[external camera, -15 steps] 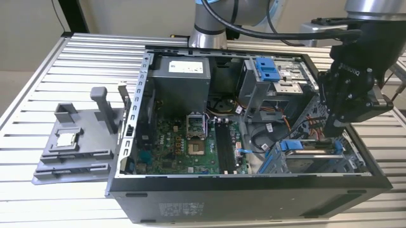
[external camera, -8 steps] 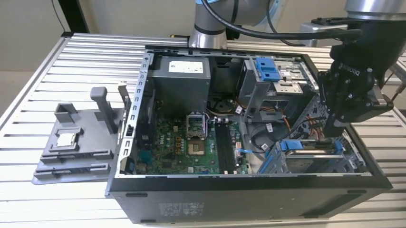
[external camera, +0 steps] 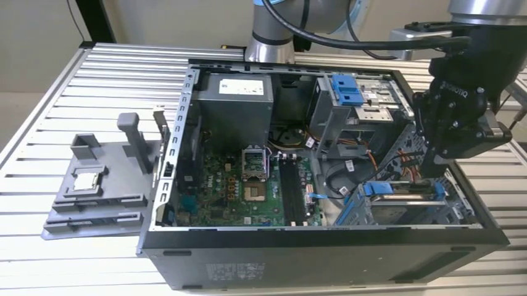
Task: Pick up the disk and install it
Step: 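Insert the second disk wire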
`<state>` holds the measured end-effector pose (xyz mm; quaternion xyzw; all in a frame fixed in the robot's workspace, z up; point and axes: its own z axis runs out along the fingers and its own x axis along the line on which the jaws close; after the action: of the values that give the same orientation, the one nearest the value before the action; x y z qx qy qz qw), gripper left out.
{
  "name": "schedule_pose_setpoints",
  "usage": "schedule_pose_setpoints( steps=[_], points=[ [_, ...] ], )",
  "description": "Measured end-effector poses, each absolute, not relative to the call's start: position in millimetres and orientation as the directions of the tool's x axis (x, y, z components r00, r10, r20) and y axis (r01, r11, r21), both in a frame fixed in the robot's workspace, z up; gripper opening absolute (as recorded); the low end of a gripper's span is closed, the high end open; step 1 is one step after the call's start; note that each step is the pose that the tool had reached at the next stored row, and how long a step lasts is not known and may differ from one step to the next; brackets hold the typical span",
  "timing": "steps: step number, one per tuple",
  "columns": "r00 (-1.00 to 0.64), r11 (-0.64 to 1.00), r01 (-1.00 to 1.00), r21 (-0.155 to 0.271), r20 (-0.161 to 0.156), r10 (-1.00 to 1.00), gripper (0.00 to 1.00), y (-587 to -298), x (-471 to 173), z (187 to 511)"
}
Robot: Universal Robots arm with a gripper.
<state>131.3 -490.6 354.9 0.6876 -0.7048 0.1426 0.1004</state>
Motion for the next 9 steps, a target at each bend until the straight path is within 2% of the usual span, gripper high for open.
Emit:
schedule_pose_setpoints(
  steps=[9],
  points=[
    [-0.034, 0.013, -0.998, -0.063, 0.341, -0.939, 0.0, -490.6, 131.3, 354.8]
  ],
)
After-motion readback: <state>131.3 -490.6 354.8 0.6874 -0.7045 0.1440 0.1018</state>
